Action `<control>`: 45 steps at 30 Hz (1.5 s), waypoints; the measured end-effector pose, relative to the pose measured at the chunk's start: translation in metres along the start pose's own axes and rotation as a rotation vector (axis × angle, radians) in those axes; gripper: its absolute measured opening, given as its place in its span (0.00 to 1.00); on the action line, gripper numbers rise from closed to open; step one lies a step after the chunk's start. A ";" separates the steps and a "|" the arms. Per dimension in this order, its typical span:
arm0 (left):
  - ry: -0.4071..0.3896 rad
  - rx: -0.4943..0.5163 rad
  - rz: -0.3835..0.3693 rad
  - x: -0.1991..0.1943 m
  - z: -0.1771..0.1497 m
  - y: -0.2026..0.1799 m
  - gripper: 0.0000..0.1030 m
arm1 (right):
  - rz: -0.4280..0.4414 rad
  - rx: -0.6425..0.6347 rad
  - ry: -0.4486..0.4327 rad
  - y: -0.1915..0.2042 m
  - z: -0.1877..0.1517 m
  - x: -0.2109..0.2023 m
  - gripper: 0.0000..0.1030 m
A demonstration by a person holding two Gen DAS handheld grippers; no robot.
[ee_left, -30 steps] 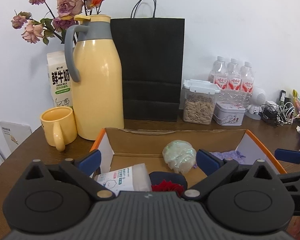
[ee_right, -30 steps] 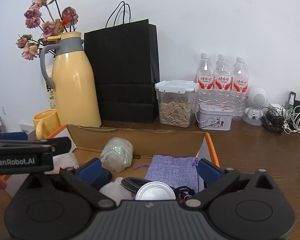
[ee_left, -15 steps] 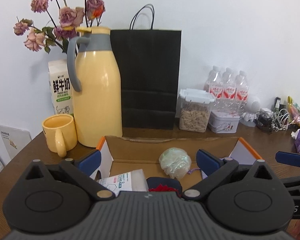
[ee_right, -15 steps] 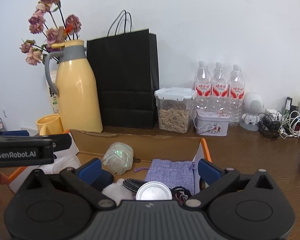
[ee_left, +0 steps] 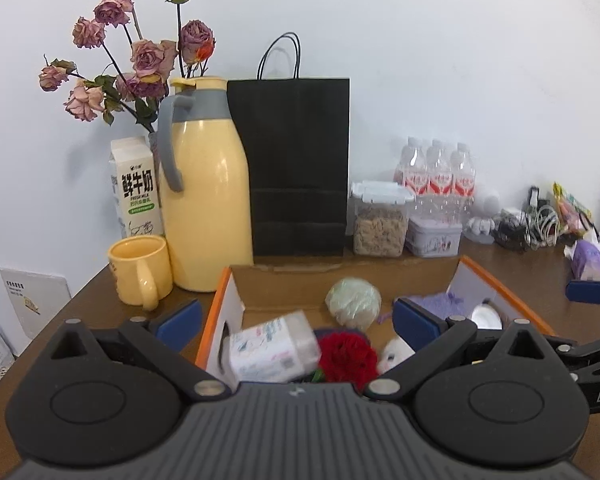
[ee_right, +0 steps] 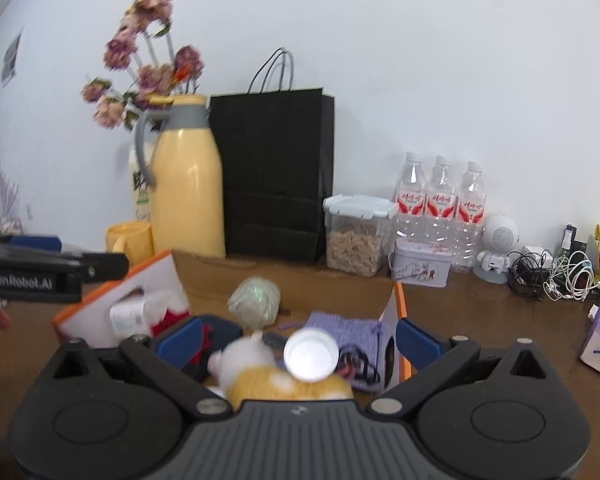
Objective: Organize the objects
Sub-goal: 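Grasp the black earphones on the white cloth with the right gripper while the left gripper moves toward them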
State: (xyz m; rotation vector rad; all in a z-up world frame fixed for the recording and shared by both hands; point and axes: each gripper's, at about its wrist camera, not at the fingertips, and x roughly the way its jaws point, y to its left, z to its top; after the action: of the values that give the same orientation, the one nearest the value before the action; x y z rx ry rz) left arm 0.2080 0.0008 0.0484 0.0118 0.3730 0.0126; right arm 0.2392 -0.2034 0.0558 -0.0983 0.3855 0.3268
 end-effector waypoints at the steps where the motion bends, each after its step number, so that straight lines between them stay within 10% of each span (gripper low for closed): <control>1: 0.007 0.008 -0.002 -0.003 -0.004 0.001 1.00 | 0.001 -0.009 0.009 0.001 -0.003 -0.002 1.00; 16: 0.151 0.058 -0.055 -0.019 -0.069 0.014 1.00 | 0.111 -0.028 0.163 0.024 -0.062 -0.005 1.00; 27: 0.194 0.014 -0.052 -0.013 -0.082 0.025 1.00 | 0.186 0.053 0.198 0.025 -0.068 0.015 0.59; 45: 0.222 -0.020 -0.044 -0.004 -0.088 0.029 1.00 | 0.179 0.066 0.177 0.026 -0.074 0.015 0.47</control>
State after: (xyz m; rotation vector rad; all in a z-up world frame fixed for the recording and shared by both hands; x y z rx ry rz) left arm 0.1716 0.0302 -0.0318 -0.0180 0.5945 -0.0255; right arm 0.2178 -0.1856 -0.0193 -0.0283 0.5821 0.4837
